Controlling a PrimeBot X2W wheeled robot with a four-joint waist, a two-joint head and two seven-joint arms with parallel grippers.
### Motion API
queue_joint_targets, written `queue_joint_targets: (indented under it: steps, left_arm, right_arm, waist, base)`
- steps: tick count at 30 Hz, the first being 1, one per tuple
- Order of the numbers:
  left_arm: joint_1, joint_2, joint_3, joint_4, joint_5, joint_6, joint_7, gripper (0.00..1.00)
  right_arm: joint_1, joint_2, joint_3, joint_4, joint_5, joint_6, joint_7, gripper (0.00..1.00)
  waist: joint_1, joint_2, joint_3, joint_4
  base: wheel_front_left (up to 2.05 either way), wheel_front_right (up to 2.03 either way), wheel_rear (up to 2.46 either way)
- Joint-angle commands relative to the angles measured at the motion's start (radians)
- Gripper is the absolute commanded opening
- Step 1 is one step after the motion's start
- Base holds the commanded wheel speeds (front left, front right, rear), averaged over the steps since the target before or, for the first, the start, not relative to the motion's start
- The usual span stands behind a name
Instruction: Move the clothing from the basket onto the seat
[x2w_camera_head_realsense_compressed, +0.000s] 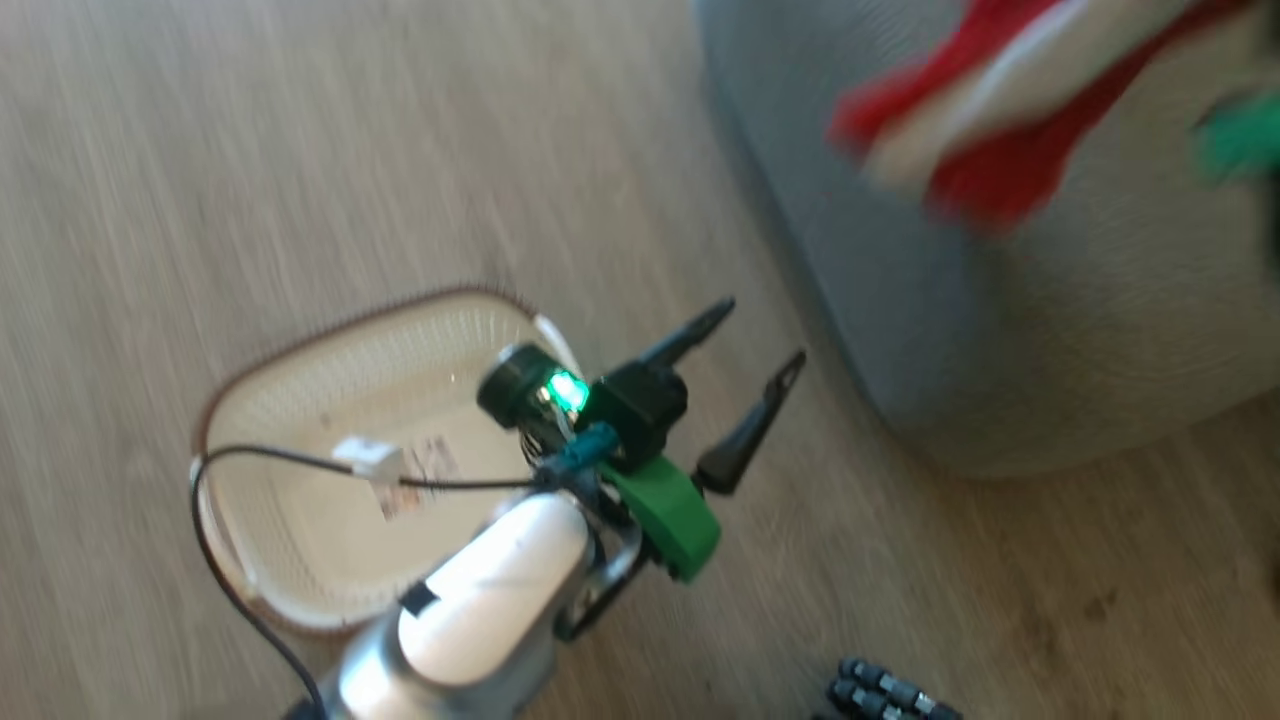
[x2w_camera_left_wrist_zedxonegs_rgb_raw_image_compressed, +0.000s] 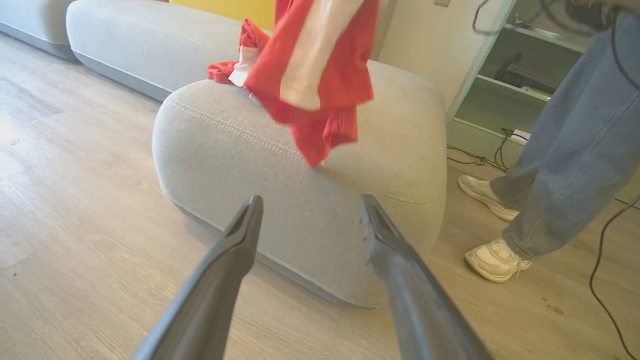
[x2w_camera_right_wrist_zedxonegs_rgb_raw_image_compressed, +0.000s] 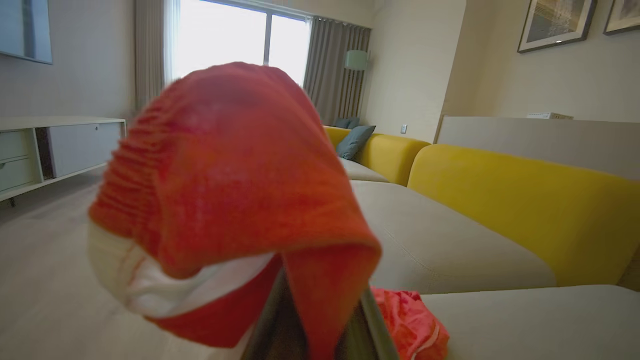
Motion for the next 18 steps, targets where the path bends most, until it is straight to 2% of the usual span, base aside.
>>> queue_joint_targets:
  steps: [1, 5, 9, 12, 15, 18]
  left_arm:
    - [-0.042, 0.010, 0.033, -0.024, 0.017, 0.010, -0.013, 1.00]
    - [-0.089, 0.041, 0.037, -0.037, 0.049, 0.018, -0.009, 1.00]
    - [-0.141, 0.066, 0.045, -0.063, 0.085, 0.033, -0.006, 1.00]
    - [-0.183, 0.074, 0.060, -0.083, 0.100, 0.047, -0.005, 1.00]
    - [-0.222, 0.081, 0.079, -0.106, 0.110, 0.061, -0.004, 1.00]
    - [-0.248, 0.091, 0.091, -0.115, 0.116, 0.067, -0.002, 1.00]
  right_arm:
    - [-0.095, -0.032, -0.022, 0.003, 0.004, 0.000, -0.002, 0.00]
    - [-0.361, -0.101, -0.174, 0.141, -0.027, 0.000, 0.036, 0.00]
    - [-0.610, -0.173, -0.343, 0.255, -0.146, 0.000, 0.059, 0.00]
    - [-0.746, -0.227, -0.421, 0.306, -0.241, 0.000, 0.070, 0.00]
    - [-0.813, -0.256, -0.508, 0.358, -0.319, 0.000, 0.066, 0.00]
    - [-0.788, -0.256, -0.594, 0.428, -0.404, 0.000, 0.043, 0.00]
  waist:
    - [-0.0003, 0.0000, 0.145, 0.070]
    - [-0.0003, 0.0000, 0.255, 0.121]
    - [-0.0003, 0.0000, 0.370, 0.179]
    - [-0.0003, 0.0000, 0.458, 0.218]
    - [-0.0003, 0.0000, 0.539, 0.239]
    - [-0.0003, 0.0000, 0.601, 0.254]
  base:
    - [0.00, 0.00, 0.00]
    - [0.00, 0.00, 0.00]
    - [0.00, 0.00, 0.00]
    - [0.00, 0.00, 0.00]
    - [0.00, 0.00, 0.00]
    - [0.00, 0.00, 0.00]
